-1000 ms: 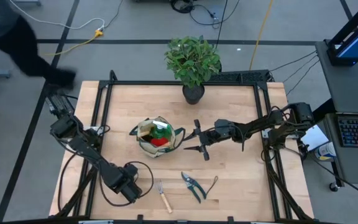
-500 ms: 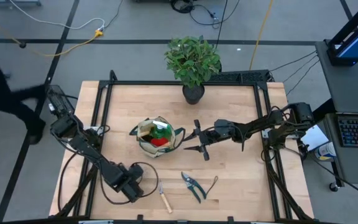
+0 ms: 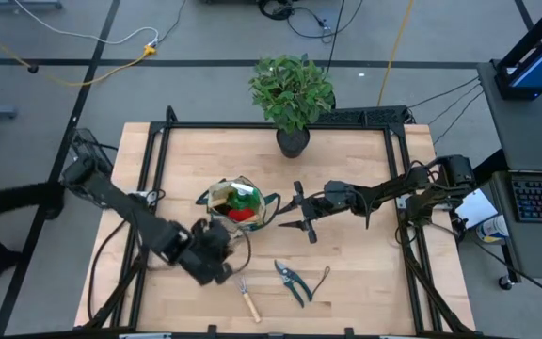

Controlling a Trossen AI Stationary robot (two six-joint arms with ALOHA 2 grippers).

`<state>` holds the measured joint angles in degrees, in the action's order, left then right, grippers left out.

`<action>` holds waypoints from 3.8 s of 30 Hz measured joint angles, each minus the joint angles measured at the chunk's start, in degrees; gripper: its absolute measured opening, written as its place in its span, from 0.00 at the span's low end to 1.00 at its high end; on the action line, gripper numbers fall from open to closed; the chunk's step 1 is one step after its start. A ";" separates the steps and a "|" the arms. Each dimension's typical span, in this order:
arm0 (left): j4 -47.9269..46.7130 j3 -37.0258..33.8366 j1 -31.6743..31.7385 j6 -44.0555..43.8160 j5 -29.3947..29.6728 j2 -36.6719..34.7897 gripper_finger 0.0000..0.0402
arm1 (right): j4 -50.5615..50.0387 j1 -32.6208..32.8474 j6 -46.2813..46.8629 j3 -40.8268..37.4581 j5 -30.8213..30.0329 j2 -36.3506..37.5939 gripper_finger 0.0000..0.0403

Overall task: Pick & Place Garden tools in Gardening bag
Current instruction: Put the left hand rake in the gardening bag, then put the hand rake in the gardening bag

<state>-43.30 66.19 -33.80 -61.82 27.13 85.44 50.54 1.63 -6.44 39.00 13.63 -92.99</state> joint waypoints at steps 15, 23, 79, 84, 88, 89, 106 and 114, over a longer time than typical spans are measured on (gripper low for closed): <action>0.03 1.10 18.63 12.84 4.08 -5.34 0.15 | -1.10 0.00 1.27 0.00 -0.02 0.00 0.38; -2.52 1.10 20.09 14.68 8.95 -4.30 0.15 | -2.19 0.07 1.33 0.00 -0.02 0.00 0.38; -16.69 1.04 21.52 4.63 -20.11 -2.41 0.36 | -0.72 -0.90 12.87 0.00 -10.80 0.00 0.39; -14.67 1.06 21.21 8.14 -14.32 -6.17 0.36 | -1.14 -0.85 12.85 0.00 -10.62 0.00 0.39; -6.62 1.06 19.35 17.43 -10.35 -8.60 0.36 | -3.10 -0.81 12.85 0.00 -10.60 0.00 0.39; -3.89 1.10 18.89 20.33 -10.31 -8.77 0.36 | -3.55 -0.81 12.85 0.00 -10.60 0.00 0.39; 10.75 1.05 9.27 46.78 -13.33 -3.57 0.36 | -4.17 -0.76 12.85 0.00 -10.38 0.00 0.39; 12.54 1.08 7.99 49.51 -17.19 2.06 0.36 | -4.34 -0.76 12.85 0.00 -10.36 0.00 0.39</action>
<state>-30.76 67.26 -25.81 -12.31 9.94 87.50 46.20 0.86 6.42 39.00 3.27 -92.99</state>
